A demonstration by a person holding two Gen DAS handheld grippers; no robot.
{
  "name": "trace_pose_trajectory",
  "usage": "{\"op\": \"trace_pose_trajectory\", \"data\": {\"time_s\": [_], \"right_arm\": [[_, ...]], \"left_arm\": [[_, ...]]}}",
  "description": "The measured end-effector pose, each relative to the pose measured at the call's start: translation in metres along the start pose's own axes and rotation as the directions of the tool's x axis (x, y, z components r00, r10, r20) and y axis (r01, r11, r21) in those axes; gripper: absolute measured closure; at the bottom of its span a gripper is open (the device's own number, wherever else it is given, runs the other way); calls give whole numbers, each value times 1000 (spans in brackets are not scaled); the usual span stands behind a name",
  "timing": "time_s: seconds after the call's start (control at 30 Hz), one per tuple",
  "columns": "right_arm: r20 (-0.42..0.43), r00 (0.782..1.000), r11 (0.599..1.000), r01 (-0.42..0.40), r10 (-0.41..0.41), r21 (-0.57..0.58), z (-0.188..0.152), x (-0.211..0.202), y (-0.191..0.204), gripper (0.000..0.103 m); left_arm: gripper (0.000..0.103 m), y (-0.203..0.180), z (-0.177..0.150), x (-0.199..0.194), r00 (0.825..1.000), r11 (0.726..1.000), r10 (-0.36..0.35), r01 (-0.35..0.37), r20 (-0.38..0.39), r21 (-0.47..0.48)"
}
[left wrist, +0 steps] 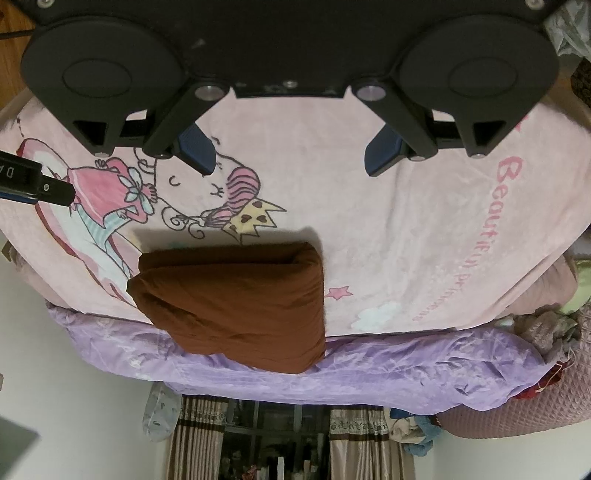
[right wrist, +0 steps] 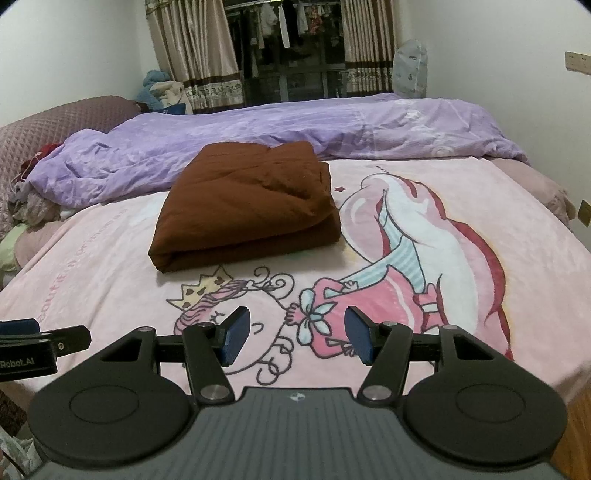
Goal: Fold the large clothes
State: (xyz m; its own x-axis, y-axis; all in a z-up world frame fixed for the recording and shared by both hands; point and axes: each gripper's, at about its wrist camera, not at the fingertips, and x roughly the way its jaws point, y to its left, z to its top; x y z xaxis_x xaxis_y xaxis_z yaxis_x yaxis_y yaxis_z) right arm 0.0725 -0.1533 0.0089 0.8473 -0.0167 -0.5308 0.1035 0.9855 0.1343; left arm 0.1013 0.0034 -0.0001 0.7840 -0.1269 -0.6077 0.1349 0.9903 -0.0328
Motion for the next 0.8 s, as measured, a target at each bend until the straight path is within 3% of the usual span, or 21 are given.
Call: {"op": "trace_pose_trajectory", "data": {"time_s": [0.8], "right_arm": [[-9,1000,1000,5,-5,2,1,1,-3,34]], "left_arm": [[13,-1,-1,1,1000,1000,1,-1,-7,-3]]}}
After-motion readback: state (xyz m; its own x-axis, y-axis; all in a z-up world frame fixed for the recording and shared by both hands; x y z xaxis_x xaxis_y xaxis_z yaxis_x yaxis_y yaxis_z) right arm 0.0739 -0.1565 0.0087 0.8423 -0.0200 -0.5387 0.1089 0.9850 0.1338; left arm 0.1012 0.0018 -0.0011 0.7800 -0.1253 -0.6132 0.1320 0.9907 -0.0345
